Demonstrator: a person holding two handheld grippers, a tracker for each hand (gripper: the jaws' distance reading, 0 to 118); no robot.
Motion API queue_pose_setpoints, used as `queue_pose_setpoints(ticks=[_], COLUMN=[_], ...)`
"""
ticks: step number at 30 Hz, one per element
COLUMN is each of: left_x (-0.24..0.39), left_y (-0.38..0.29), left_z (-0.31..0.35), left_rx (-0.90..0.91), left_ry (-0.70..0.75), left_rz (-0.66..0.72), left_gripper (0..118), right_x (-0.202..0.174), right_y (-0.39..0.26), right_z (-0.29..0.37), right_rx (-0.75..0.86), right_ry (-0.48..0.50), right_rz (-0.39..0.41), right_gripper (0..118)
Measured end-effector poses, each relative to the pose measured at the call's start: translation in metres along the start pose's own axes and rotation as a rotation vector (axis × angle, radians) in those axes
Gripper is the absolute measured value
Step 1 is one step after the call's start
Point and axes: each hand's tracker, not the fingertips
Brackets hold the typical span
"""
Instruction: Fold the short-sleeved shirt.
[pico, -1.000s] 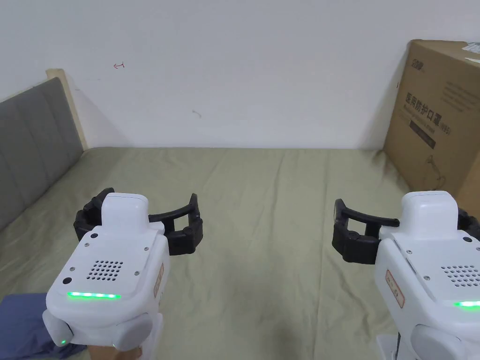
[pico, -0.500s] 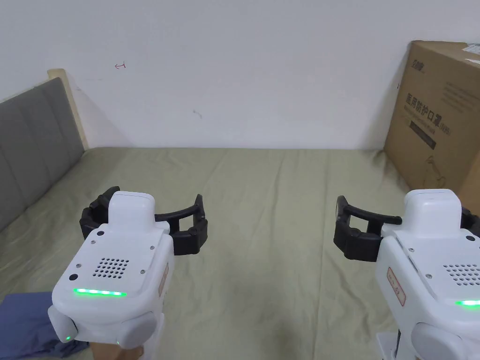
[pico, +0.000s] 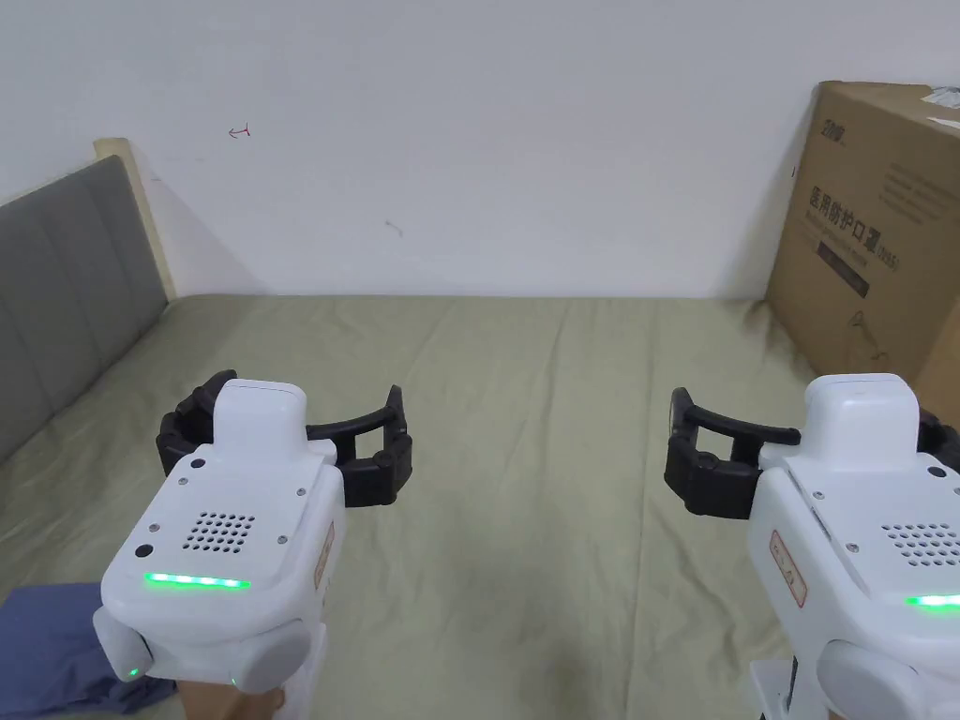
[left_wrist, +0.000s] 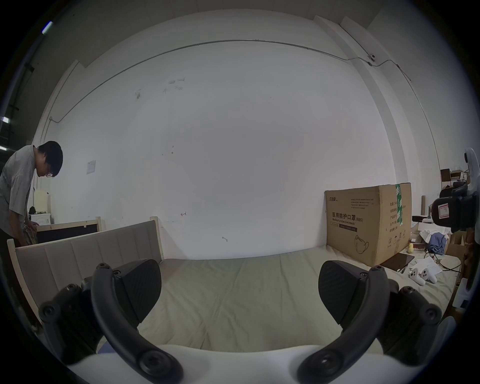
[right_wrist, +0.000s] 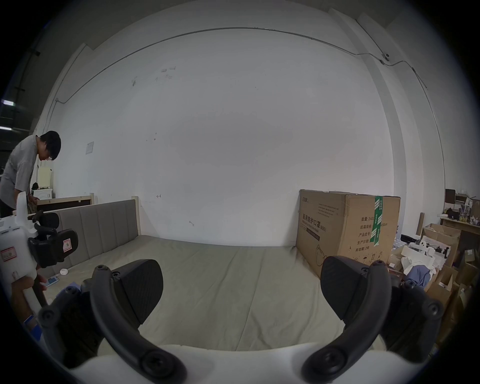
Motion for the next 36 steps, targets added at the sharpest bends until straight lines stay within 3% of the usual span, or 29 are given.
queue_pose_setpoints(ticks=[36], left_x=[-0.0029], left_y=[-0.0021], left_z=[0.0019], left_rx=[-0.001], left_ry=[0.008], left_rz=[-0.003], left_gripper=[118], right_x=[0.0], right_y=[-0.0021], right_z=[0.001], right_rx=[-0.006], right_ry=[0.0], right_rz=[-0.002], right_gripper=[118])
